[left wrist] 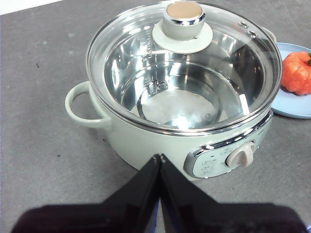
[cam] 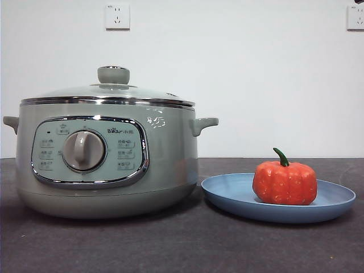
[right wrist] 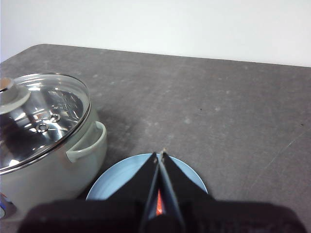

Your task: Take the pumpkin out from the steamer,put the pumpkin in the blue plate,close the lid

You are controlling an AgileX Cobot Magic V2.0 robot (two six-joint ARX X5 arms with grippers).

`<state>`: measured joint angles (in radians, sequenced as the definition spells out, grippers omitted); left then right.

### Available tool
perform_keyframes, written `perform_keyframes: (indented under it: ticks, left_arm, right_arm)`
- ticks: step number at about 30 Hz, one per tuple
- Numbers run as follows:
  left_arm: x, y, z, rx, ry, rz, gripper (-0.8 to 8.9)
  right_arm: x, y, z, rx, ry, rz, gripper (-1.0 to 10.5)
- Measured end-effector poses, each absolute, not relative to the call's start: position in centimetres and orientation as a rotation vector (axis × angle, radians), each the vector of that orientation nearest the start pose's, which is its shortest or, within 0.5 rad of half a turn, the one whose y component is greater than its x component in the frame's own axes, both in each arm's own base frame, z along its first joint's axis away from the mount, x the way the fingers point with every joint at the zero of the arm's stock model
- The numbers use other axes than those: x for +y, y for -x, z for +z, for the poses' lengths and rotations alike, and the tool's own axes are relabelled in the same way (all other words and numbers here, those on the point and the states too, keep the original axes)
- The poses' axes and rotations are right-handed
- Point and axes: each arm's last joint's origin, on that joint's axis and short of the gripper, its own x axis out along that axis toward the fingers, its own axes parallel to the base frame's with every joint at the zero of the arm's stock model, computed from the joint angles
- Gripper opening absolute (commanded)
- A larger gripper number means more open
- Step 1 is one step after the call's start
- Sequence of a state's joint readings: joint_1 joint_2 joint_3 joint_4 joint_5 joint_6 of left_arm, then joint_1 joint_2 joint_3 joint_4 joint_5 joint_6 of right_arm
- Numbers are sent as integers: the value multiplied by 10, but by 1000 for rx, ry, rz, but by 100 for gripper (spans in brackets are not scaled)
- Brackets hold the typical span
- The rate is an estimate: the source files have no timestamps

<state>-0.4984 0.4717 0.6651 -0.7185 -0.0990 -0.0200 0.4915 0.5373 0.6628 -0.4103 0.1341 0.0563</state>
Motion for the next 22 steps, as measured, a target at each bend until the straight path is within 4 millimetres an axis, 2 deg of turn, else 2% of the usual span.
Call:
perform_keyframes:
  ticks: [6, 9, 12, 16, 22]
  left_arm:
    - [-44, -87, 281, 507, -136, -385, -3]
    - [-36, -79, 284, 466, -132, -342, -3]
    - [-24, -65, 290, 367, -85, -302, -3]
    - [-11, -49, 296, 136, -12, -188, -3]
    - [-4, -58, 264, 54, 5, -52, -3]
  right_arm:
    - [54, -109, 302, 284, 33, 347, -17]
    - [54, -109, 302, 284, 33, 347, -17]
    - [54, -109, 301, 287, 34, 347, -17]
    - [54, -108, 301, 294, 37, 347, -17]
    - [54, -108, 299, 306, 41, 346, -17]
